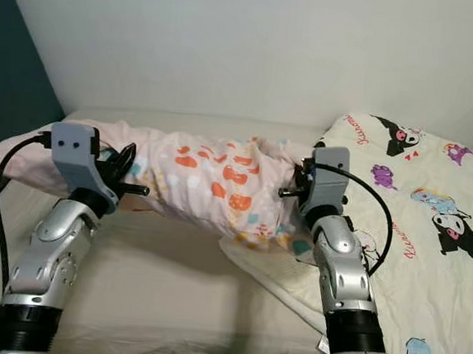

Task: Clean up the room

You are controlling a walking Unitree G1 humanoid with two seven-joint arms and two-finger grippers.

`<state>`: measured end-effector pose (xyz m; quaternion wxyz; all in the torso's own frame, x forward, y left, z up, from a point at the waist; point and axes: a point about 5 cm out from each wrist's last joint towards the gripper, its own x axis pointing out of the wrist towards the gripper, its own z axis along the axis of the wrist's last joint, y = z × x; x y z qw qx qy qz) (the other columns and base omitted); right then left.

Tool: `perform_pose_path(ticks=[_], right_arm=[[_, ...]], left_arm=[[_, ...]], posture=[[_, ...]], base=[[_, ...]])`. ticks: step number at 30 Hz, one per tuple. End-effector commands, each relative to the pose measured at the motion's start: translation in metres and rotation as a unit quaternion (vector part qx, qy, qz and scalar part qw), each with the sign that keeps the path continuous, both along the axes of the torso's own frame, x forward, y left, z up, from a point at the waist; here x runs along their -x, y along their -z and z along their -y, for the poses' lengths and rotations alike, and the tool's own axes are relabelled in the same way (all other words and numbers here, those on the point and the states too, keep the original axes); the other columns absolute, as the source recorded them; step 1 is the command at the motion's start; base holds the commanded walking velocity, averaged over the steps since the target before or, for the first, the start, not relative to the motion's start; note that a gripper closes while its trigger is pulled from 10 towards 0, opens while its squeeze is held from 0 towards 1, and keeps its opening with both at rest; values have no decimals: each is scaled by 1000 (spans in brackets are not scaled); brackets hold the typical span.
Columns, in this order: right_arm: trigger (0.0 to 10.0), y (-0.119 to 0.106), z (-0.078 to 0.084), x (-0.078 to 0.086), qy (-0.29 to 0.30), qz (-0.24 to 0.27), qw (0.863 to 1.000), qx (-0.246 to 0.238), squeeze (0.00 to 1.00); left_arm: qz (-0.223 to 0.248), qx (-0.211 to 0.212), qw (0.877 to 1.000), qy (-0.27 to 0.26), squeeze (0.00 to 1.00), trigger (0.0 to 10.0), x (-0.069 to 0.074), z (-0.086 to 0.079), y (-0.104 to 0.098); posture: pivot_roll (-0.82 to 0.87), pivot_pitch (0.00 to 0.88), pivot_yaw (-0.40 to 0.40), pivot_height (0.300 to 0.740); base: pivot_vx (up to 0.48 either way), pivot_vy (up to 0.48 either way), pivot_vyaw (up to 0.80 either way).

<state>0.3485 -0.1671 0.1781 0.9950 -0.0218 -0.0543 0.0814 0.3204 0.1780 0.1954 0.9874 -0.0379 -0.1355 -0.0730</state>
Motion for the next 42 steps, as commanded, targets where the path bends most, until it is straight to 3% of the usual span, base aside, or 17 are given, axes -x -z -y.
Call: perform_pose_path(ticks=[1, 9, 12, 28, 39, 42], right_arm=[[10000, -9, -3, 1, -9, 22, 1000, -6, 0], [10000, 0, -6, 5, -12, 15, 1000, -13, 0], [10000, 12, -9, 9, -7, -5, 1000, -21, 0], [10000, 26, -8, 16, -3, -28, 999, -42, 0], [10000, 29, -10, 17, -9, -37, 998, -51, 0], [10000, 35, -13, 19, -16, -48, 997, -57, 0]], left_arm=[[25, -20, 999, 14, 0, 10000, 2, 6, -11], [7, -44, 999, 20, 0, 10000, 1, 15, -3], [0, -49, 998, 30, 0, 10000, 2, 19, 0], [-35, -73, 996, 41, 0, 10000, 2, 22, 10], [-56, -71, 995, 40, 0, 10000, 3, 24, 16], [-80, -67, 994, 37, 0, 10000, 6, 24, 26]], posture=[[-22, 83, -34, 725], [-20, 84, -28, 740], [-15, 90, -17, 740], [-9, 101, -1, 740], [-9, 106, -6, 740], [-7, 111, -9, 740]], base=[[0, 0, 0], [0, 0, 0], [0, 0, 0], [0, 0, 0], [0, 0, 0], [0, 0, 0]])
